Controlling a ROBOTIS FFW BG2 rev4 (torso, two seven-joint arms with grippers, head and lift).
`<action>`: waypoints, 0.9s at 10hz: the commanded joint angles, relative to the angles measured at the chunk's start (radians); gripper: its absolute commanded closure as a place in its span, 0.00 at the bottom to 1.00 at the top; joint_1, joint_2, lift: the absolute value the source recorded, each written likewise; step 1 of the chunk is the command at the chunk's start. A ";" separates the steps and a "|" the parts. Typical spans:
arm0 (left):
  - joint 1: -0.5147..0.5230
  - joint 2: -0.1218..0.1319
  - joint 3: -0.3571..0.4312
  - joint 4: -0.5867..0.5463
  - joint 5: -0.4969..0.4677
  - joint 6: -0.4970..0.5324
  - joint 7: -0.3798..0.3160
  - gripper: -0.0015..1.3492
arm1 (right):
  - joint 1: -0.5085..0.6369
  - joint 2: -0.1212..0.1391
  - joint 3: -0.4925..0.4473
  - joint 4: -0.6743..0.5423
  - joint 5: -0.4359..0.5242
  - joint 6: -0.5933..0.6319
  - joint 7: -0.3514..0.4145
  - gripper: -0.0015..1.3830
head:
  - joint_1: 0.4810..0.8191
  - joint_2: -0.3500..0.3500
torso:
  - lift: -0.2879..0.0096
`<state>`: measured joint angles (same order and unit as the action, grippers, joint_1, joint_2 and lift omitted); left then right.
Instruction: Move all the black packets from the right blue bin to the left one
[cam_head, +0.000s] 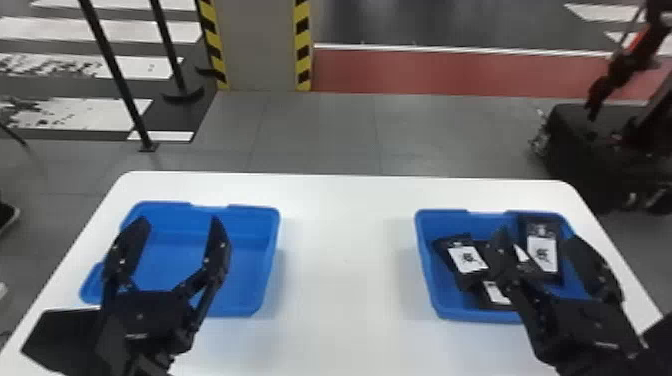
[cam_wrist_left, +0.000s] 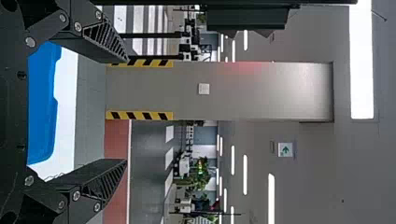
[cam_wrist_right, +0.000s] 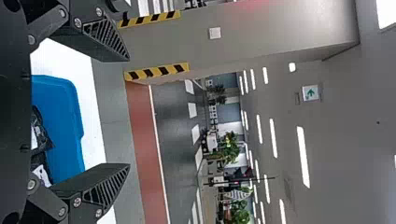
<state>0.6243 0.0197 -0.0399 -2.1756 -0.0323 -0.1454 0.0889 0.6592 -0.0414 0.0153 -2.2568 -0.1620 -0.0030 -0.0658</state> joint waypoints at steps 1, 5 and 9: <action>-0.001 0.002 -0.002 0.007 0.003 -0.022 0.000 0.22 | 0.001 0.000 0.000 0.000 -0.002 -0.004 -0.002 0.17 | 0.63 0.48 | 0.60; -0.011 0.016 -0.017 0.019 0.028 -0.024 -0.005 0.22 | -0.026 0.000 -0.029 0.010 -0.007 0.042 -0.054 0.18 | 0.63 0.46 | 0.60; -0.016 0.020 -0.018 0.022 0.041 -0.009 -0.020 0.22 | -0.151 -0.044 -0.092 0.066 -0.034 0.351 -0.052 0.18 | 0.63 0.38 | 0.60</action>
<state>0.6088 0.0398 -0.0590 -2.1536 0.0071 -0.1551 0.0692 0.5303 -0.0757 -0.0755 -2.2032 -0.1880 0.2935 -0.1177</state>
